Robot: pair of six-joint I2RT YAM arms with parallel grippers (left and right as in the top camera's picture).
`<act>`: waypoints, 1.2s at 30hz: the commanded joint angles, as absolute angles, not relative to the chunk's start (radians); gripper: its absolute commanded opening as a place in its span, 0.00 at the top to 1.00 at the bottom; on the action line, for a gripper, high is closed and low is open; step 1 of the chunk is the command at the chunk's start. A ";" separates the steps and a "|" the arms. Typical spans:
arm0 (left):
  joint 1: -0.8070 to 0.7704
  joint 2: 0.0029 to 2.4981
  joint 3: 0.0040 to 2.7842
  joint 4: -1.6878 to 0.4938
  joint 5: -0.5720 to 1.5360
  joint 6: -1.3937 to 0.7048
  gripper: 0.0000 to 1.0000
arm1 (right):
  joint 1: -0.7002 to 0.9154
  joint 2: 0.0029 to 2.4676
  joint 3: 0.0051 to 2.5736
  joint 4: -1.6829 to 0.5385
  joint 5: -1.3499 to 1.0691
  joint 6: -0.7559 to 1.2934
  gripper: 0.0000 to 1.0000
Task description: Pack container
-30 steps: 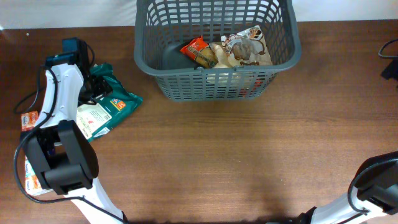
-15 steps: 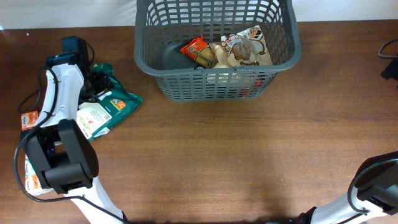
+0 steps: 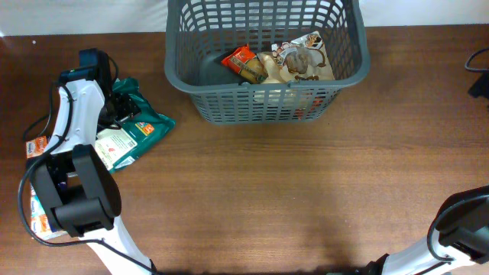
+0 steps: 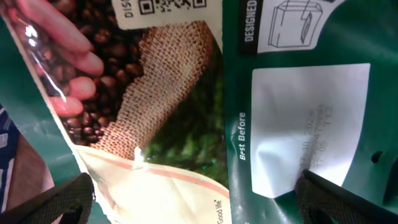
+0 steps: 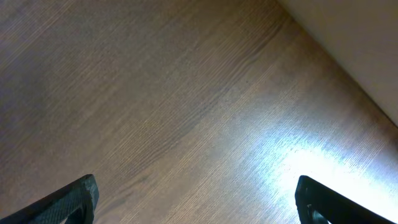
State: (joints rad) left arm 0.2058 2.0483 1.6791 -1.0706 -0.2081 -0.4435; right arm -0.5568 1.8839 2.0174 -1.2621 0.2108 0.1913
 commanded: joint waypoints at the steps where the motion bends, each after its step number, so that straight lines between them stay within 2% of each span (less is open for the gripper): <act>1: 0.205 2.069 1.660 -1.056 -0.233 -0.459 0.01 | -0.556 1.872 2.016 -1.259 0.210 0.199 0.01; 20: 0.205 2.141 1.517 -0.927 -0.171 -0.459 0.00 | -0.556 1.872 2.016 -1.259 0.210 0.199 0.01; 21: 0.205 2.141 1.515 -0.927 -0.171 -0.459 0.04 | -0.556 1.872 2.016 -1.259 0.210 0.199 0.01; 23: 0.205 2.141 1.510 -0.923 -0.171 -0.459 0.37 | -0.556 1.872 2.016 -1.259 0.210 0.199 0.01; 24: 0.205 2.141 1.507 -0.921 -0.171 -0.459 0.45 | -0.556 1.872 2.016 -1.259 0.210 0.199 0.01; 26: 0.205 2.142 1.503 -0.919 -0.171 -0.459 0.51 | -0.556 1.872 2.016 -1.259 0.210 0.199 0.01; 27: 0.205 2.143 1.502 -0.919 -0.171 -0.459 0.65 | -0.556 1.872 2.016 -1.259 0.210 0.199 0.01; 28: 0.205 2.143 1.501 -0.919 -0.169 -0.459 0.85 | -0.556 1.872 2.016 -1.259 0.210 0.199 0.01; 29: 0.205 2.143 1.498 -0.916 -0.168 -0.459 0.98 | -0.556 1.872 2.016 -1.259 0.210 0.199 0.01; 36: 0.205 2.143 1.489 -0.905 -0.153 -0.459 0.98 | -0.556 1.872 2.016 -1.259 0.210 0.199 0.01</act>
